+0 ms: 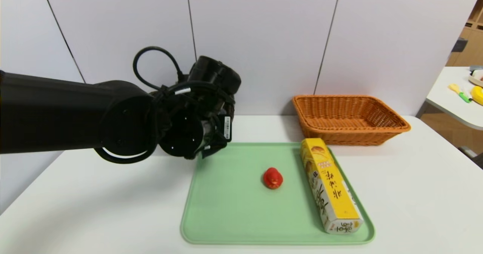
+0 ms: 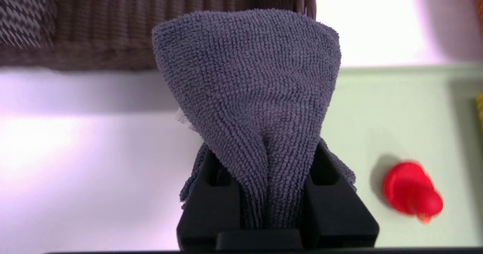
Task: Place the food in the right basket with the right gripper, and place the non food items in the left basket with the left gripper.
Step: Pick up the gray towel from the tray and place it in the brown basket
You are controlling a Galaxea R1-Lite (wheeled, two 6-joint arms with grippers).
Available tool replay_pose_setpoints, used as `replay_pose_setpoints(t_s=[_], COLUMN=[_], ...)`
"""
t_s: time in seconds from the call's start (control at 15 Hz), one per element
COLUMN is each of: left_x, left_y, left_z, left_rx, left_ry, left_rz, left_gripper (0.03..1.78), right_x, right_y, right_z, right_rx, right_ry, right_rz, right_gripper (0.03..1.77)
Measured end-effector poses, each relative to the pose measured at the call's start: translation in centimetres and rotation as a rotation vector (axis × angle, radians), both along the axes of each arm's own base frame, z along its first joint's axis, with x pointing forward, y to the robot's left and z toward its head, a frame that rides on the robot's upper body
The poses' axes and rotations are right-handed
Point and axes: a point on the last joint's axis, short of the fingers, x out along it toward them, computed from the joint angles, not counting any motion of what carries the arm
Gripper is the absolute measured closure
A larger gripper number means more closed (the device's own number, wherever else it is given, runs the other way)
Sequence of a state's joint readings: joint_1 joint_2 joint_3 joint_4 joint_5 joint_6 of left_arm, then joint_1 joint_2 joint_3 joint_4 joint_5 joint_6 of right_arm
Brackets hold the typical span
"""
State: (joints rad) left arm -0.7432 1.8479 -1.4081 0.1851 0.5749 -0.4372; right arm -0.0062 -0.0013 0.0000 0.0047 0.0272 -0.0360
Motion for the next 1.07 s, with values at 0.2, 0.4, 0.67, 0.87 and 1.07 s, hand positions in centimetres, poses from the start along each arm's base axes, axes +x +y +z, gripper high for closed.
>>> replay_pose_setpoints(t_s=[0.2, 0.4, 0.67, 0.87, 1.07], left_x=[2.9, 7.0, 12.1, 14.9, 16.3], left_y=[1.8, 4.0, 5.7, 6.6, 7.3], left_z=[2.0, 3.1, 1.9, -0.6, -2.7], left_rx=[0.058, 0.131, 0.134, 0.142, 0.16], left_ry=[-0.125, -0.244, -0.264, -0.222, -0.179], left_rz=[0.014, 0.052, 0.021, 0.026, 0.043], left_gripper=[1.41, 1.41, 1.41, 1.41, 1.41], right_x=[0.0, 0.0, 0.0, 0.0, 0.0], right_y=[0.0, 0.0, 0.0, 0.0, 0.0], right_z=[0.0, 0.0, 0.0, 0.0, 0.0], right_rx=[0.0, 0.0, 0.0, 0.0, -0.001], right_ry=[0.0, 0.0, 0.0, 0.0, 0.0], right_rz=[0.0, 0.0, 0.0, 0.0, 0.0], right_gripper=[0.1, 0.1, 0.1, 0.1, 0.1])
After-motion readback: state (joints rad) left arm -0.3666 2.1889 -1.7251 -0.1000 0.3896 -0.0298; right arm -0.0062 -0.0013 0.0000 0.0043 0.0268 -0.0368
